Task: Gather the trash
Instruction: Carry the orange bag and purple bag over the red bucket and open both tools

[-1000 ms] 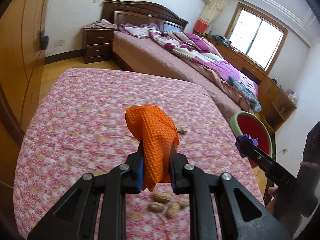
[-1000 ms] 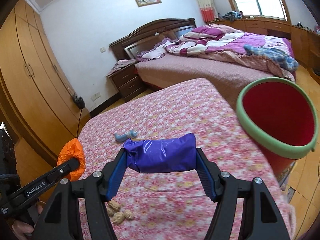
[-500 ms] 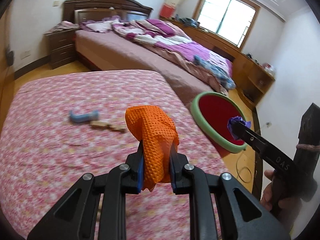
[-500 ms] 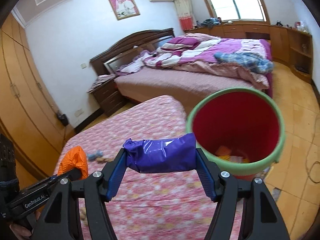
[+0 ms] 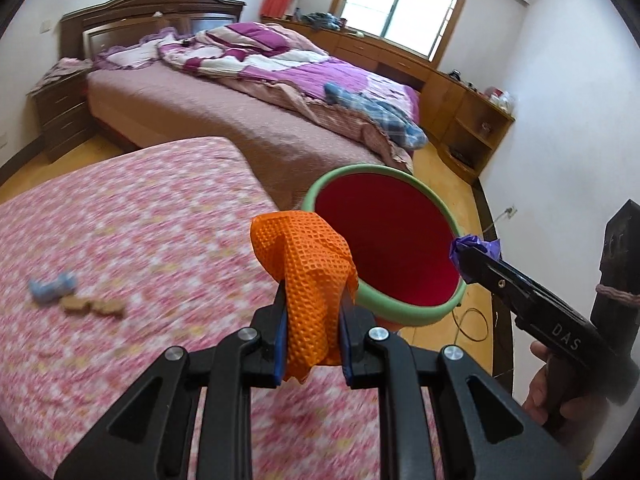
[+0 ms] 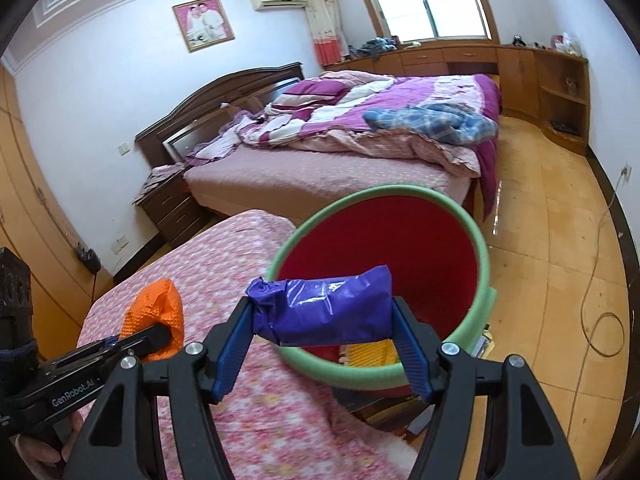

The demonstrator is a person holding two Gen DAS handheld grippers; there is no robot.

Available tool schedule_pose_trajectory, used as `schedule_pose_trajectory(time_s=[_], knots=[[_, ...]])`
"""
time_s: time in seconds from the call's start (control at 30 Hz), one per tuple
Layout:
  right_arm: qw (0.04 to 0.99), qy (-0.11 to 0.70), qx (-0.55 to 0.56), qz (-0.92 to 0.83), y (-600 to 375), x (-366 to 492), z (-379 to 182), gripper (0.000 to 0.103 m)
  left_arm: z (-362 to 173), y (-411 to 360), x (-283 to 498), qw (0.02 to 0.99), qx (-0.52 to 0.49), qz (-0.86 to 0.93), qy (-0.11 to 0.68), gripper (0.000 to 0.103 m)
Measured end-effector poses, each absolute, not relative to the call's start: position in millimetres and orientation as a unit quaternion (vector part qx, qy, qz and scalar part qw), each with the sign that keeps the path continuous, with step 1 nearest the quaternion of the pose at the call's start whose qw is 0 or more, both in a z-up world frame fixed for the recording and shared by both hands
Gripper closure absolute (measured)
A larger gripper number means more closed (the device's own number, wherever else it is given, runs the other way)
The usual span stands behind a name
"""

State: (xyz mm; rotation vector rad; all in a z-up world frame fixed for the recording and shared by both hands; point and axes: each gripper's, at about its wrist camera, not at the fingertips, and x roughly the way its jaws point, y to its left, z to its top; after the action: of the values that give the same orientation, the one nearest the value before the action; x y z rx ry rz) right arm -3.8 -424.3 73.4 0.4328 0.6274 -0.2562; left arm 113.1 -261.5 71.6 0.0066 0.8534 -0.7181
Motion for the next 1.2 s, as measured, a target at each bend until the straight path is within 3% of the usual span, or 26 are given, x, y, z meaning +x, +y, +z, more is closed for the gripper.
schedule_pose_trajectory(time_s=[0.47, 0.63, 1.2], knots=[[0.908, 0.299, 0.255, -0.144, -484, -3, 49, 0.034, 38, -353, 139, 0.832, 0.050, -0.374, 0.407, 0.082], [0.906, 0.302, 0.259, -0.147, -491, 1, 43, 0.034, 33, -365, 139, 0.829, 0.063, -0.378, 0.408, 0.064], [0.901, 0.321, 0.266, -0.118, -476, 22, 29, 0.030, 41, -317, 151, 0.847, 0.030, -0.322, 0.422, 0.060]])
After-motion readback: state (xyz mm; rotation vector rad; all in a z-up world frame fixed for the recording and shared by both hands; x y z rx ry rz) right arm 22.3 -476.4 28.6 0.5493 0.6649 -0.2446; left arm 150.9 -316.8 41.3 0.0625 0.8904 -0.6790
